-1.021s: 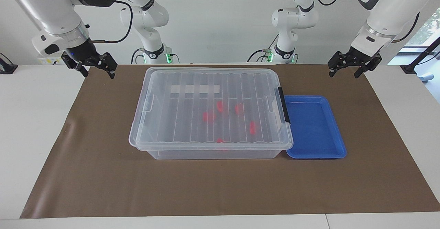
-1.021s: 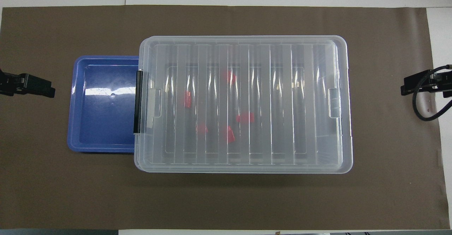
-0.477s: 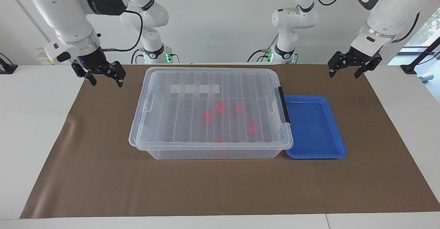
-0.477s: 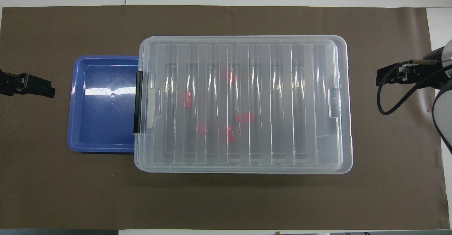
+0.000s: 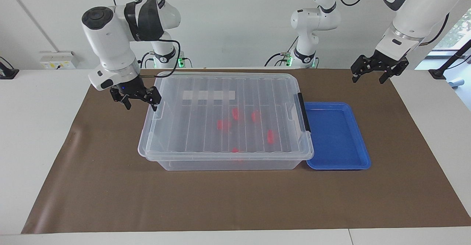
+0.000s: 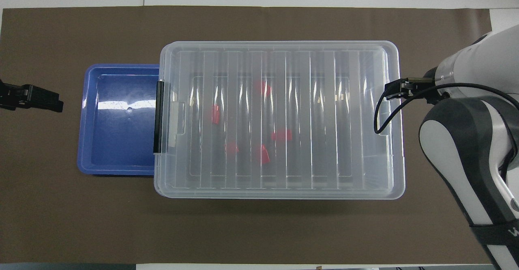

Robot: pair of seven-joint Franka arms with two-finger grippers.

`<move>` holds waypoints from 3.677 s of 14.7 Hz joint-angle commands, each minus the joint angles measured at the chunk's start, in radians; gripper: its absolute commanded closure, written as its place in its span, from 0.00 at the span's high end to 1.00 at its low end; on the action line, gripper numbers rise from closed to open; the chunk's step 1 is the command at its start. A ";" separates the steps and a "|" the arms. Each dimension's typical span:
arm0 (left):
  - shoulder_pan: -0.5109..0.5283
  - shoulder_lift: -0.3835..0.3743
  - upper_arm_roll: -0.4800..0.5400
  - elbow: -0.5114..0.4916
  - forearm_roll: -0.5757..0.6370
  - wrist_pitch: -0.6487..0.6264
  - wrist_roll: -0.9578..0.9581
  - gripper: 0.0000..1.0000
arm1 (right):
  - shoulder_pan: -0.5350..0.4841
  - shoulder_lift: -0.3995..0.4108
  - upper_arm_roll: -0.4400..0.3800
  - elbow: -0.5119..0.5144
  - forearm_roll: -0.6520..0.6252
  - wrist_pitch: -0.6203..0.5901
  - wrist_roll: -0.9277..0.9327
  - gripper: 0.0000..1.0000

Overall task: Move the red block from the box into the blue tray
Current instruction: 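Reach the right gripper to the edge of the clear lid, then slide the clear lid away from the tray with the right gripper, then reach the left gripper into the opened box and grasp a red block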

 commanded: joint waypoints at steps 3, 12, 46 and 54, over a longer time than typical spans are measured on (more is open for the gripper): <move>0.003 -0.014 0.002 -0.008 -0.003 -0.003 0.005 1.00 | -0.010 -0.016 0.009 -0.088 0.016 0.068 0.002 1.00; 0.003 -0.014 0.002 -0.008 -0.003 -0.003 0.005 1.00 | -0.018 -0.030 -0.012 -0.176 0.014 0.124 -0.041 1.00; -0.216 -0.069 -0.013 -0.140 0.000 0.133 -0.171 1.00 | -0.018 -0.015 -0.371 -0.161 0.013 0.127 -0.616 1.00; -0.431 0.021 -0.015 -0.286 0.004 0.389 -0.443 1.00 | -0.018 -0.012 -0.388 -0.156 0.013 0.127 -0.639 1.00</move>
